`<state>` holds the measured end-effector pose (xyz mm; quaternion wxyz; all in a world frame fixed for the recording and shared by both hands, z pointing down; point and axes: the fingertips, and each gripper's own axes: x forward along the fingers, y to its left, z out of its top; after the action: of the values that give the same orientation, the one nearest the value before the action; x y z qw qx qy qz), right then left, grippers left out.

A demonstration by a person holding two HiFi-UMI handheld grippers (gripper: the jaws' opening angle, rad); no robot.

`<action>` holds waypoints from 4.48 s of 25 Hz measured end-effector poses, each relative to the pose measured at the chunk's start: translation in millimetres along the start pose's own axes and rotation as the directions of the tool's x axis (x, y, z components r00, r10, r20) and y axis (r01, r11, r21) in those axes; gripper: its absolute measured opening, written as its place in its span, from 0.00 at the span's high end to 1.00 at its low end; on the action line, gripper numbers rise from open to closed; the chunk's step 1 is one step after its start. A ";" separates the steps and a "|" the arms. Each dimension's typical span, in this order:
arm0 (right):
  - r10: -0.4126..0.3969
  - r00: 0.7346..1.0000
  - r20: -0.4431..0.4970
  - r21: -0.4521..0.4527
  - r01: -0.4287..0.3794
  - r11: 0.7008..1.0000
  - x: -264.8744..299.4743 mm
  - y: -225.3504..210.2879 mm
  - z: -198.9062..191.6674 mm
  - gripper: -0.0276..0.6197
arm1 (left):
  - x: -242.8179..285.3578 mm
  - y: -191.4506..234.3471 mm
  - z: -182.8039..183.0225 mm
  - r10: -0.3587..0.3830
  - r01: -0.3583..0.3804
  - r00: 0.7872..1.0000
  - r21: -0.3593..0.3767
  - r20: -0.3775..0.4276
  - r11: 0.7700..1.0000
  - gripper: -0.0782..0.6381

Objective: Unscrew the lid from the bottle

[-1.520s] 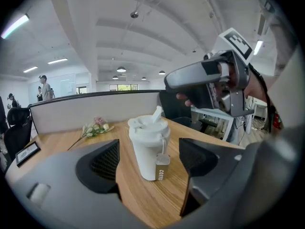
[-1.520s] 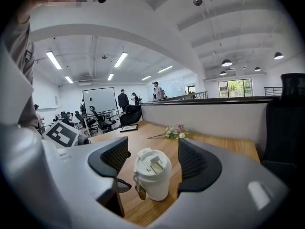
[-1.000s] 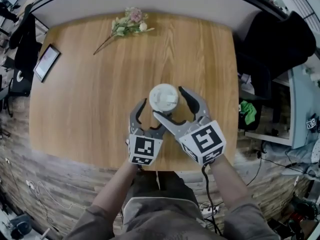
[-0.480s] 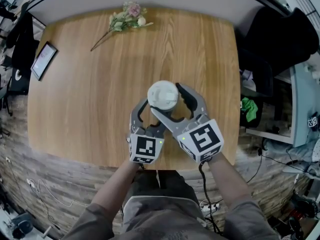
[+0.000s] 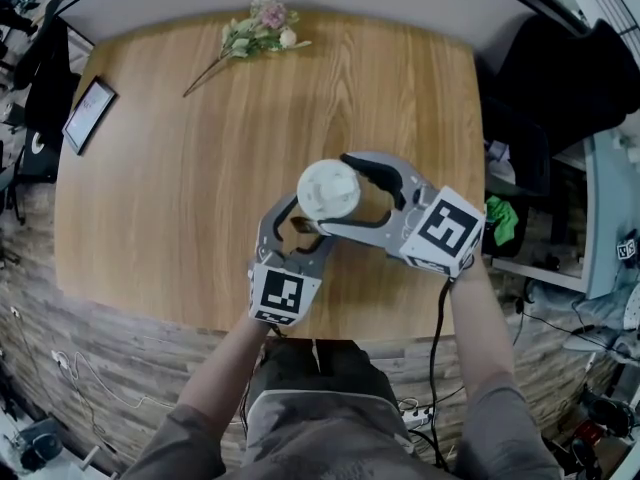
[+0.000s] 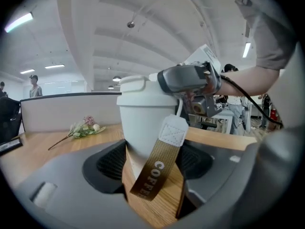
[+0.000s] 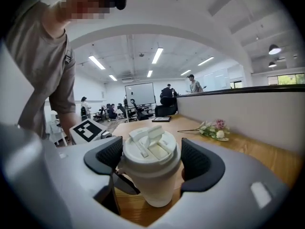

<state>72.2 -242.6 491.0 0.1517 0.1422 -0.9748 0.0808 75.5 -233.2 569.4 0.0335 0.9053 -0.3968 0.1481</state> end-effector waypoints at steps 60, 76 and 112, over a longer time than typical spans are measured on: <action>-0.530 0.845 0.071 0.117 0.520 0.846 32.6 -17.1 5.7 0.13 | -9.2 1.4 -5.0 -0.083 0.083 0.997 0.004 0.010 0.997 0.49; 0.055 0.998 0.028 -0.084 -0.052 0.995 43.6 11.1 4.0 0.16 | -9.2 4.6 0.3 -0.235 0.235 0.970 0.008 0.056 0.972 0.50; -0.305 0.903 0.304 -0.177 0.368 0.913 -58.6 27.5 215.1 0.16 | -91.5 80.7 137.8 -0.095 0.094 0.994 0.028 0.055 0.995 0.57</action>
<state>58.7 -245.0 266.8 0.0446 0.3004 -0.9494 -0.0804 -8.7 -248.0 406.4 0.0179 0.9272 -0.3525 0.1257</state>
